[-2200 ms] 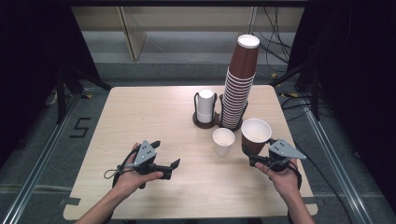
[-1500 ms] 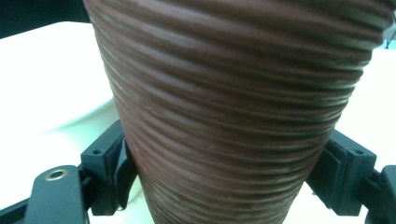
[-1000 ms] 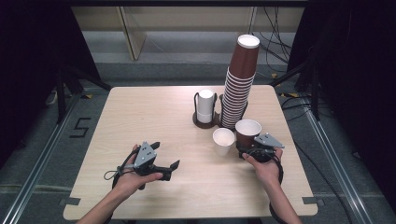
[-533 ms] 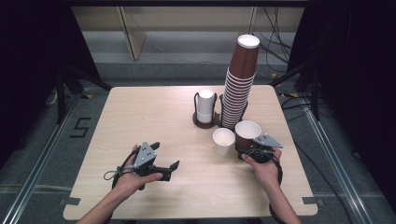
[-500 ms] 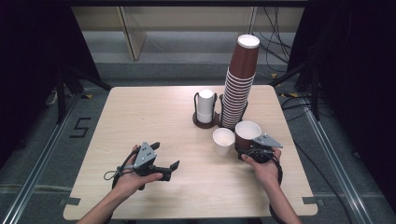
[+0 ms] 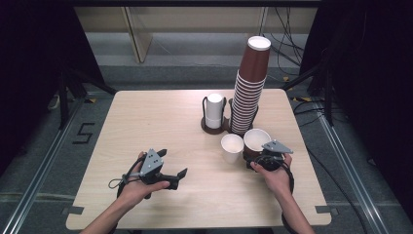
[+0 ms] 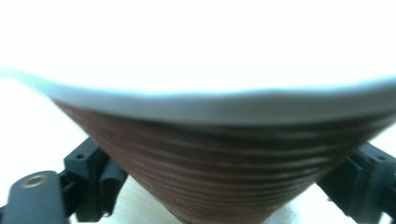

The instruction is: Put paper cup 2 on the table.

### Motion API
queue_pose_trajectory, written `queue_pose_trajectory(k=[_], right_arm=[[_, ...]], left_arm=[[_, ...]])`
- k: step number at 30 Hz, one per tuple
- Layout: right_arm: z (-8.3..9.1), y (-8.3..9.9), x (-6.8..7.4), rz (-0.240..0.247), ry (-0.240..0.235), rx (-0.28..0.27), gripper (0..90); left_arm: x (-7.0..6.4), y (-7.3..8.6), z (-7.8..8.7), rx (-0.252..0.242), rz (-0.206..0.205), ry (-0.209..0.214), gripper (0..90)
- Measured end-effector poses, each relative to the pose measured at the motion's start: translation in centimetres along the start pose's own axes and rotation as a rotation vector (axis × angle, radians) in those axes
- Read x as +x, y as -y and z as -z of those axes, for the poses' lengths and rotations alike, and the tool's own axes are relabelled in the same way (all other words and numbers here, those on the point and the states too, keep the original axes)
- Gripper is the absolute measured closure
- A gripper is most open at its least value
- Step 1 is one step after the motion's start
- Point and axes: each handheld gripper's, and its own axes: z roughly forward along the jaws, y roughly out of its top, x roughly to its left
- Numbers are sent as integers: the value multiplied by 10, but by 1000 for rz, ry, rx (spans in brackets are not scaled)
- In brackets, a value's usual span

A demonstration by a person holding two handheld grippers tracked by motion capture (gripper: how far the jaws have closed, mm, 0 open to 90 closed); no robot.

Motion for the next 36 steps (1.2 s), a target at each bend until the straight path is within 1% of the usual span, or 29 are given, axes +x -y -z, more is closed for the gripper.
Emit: queue_pose_trajectory(k=[1, 3, 6, 7, 8, 10, 11, 12, 13, 14, 15, 16, 17, 18, 19, 20, 22, 23, 24, 25, 26, 27, 28, 29, 30, 31, 33, 35, 36], right_arm=[[1, 0, -3, 20, 4, 8, 81], [3, 0, -2, 0, -10, 16, 52], [4, 1, -3, 3, -19, 35, 4], [6, 2, -2, -1, -23, 50, 4], [7, 2, -4, 19, -20, 47, 4], [10, 3, -4, 8, -14, 53, 4], [11, 3, -5, 27, -8, 47, 4], [12, 3, -4, 23, 3, 63, 4], [15, 4, -1, -7, 11, 71, 4], [17, 3, -2, 15, -10, 71, 4], [18, 4, -2, 10, -19, 62, 3], [20, 4, -2, 21, -4, 80, 3], [22, 5, -3, 27, -5, 80, 4], [27, 6, 0, -11, -4, 105, 4], [26, 7, -1, 3, -11, 81, 3], [29, 8, -4, 44, 1, 79, 3], [35, 9, -3, 33, -7, 83, 4], [38, 10, -2, 16, -8, 90, 3], [40, 10, -3, 22, -4, 85, 3], [42, 12, 0, -25, 0, 84, 4], [44, 12, -3, 0, -3, 77, 3], [48, 12, -4, 6, -4, 82, 4], [49, 13, -2, -18, 2, 72, 3], [52, 13, -4, -4, -8, 64, 4], [57, 13, -1, -46, -7, 79, 3], [59, 14, -2, -42, -2, 76, 3], [64, 16, -4, -8, -4, 60, 4], [68, 20, -4, -26, -18, 55, 3], [73, 21, -4, -18, 3, 70, 3]], left_arm=[[0, 0, 0, 2, -2, -2, 10], [1, 0, 0, 4, -4, -3, 10], [1, 1, 0, -1, 3, -4, 8], [1, 1, 1, 0, 4, -4, 8], [1, 1, 1, 0, 4, -4, 8], [1, 1, 1, 12, 0, -9, 8], [1, 2, 1, 13, 1, -8, 8], [0, 2, 1, 13, 1, -8, 7], [0, 3, 1, 15, -1, -7, 7], [0, 3, 1, 15, 2, -6, 7], [0, 3, 1, 16, 2, -5, 7], [0, 4, 0, 11, 2, -2, 7], [0, 4, 0, 10, 1, 1, 7], [0, 4, 0, 11, 0, 1, 7], [0, 4, 0, 19, -1, -4, 7], [0, 5, 0, 20, -2, -5, 7], [0, 5, 0, 21, -2, -3, 7], [-1, 6, -1, 20, -3, -2, 7], [-1, 6, -1, 19, -2, 2, 7], [-1, 6, -1, 30, -6, -3, 7], [-1, 6, -1, 30, -6, -1, 7], [-2, 7, -1, 29, -4, 1, 7], [-2, 7, -2, 30, -5, 1, 7], [-2, 7, -2, 30, -5, 0, 7], [-2, 8, -2, 25, -3, 5, 7], [-2, 8, -3, 25, -4, 10, 7], [-3, 9, -2, 34, -11, 3, 7], [-3, 9, -2, 37, -11, 6, 7], [-4, 9, -2, 39, -14, 8, 7]])
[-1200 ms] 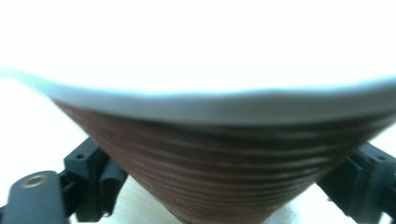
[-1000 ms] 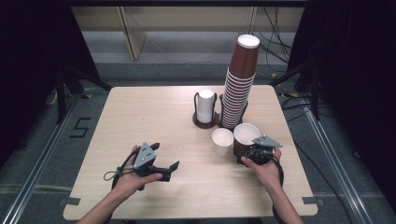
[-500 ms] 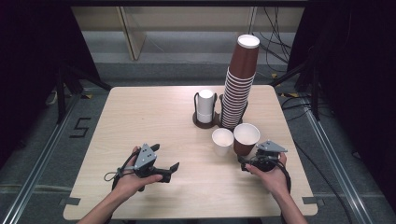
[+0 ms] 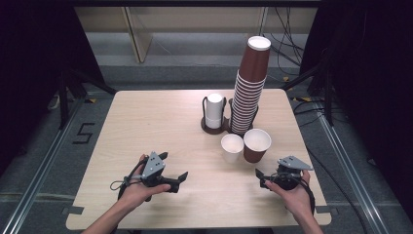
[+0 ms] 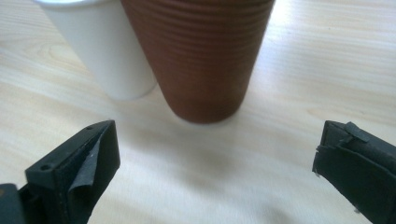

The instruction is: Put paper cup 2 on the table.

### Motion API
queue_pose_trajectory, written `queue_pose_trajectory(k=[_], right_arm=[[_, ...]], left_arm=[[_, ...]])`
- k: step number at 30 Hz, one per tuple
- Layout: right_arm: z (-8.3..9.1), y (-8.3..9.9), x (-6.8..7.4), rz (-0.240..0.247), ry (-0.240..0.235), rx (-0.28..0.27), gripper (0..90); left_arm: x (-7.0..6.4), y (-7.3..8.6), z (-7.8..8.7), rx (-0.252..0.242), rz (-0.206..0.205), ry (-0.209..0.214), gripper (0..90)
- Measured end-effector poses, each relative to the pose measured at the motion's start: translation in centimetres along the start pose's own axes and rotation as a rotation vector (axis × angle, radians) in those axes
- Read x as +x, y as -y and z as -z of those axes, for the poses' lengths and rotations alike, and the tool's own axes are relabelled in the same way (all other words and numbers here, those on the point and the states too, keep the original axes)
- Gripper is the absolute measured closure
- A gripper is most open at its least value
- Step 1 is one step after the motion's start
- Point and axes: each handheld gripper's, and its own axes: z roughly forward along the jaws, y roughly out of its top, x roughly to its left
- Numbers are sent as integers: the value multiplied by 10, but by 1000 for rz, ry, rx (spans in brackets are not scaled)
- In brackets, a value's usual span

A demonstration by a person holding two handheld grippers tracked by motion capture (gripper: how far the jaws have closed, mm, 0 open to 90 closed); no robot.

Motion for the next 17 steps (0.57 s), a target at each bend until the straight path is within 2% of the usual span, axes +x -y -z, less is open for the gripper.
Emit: queue_pose_trajectory(k=[1, 2, 3, 4, 5, 6, 8, 9, 11, 12, 13, 14, 15, 17], right_arm=[[2, 2, 1, -15, 3, -14, 3], [7, 4, 3, -47, 12, 4, 4], [9, 6, 2, -35, 21, -6, 3], [12, 9, 2, -46, 25, -7, 3], [13, 11, 0, -30, 28, -28, 3], [16, 12, 1, -43, 33, -17, 4], [19, 14, -1, -4, 35, -37, 3], [18, 15, -1, -3, 27, -54, 4], [24, 15, 3, -24, 40, -57, 3], [24, 15, 1, 19, 45, -81, 3], [26, 16, 4, -5, 49, -77, 4], [26, 16, 2, 36, 52, -103, 4], [28, 16, 4, 21, 67, -104, 4], [28, 17, 3, 26, 74, -127, 3]], left_arm=[[0, 0, 0, 1, -1, 1, 7], [-1, 0, 0, 1, -1, 2, 7], [-1, 1, -1, -5, -1, 8, 7], [-1, 2, -2, -2, 0, 10, 7], [-1, 1, -1, 10, -2, 2, 7], [-2, 2, -1, 9, 0, -2, 7], [-2, 1, -1, 4, 4, -9, 10], [-2, 1, -2, -9, 22, -12, 10], [-3, 0, -1, -20, 29, -17, 10], [-3, 0, -1, -24, 30, -18, 10], [-3, 0, -1, -24, 33, -21, 10], [-2, 0, -1, -19, 30, -20, 10], [-3, 1, -2, -23, 38, -22, 10], [-3, 2, -3, -33, 44, -17, 10]])
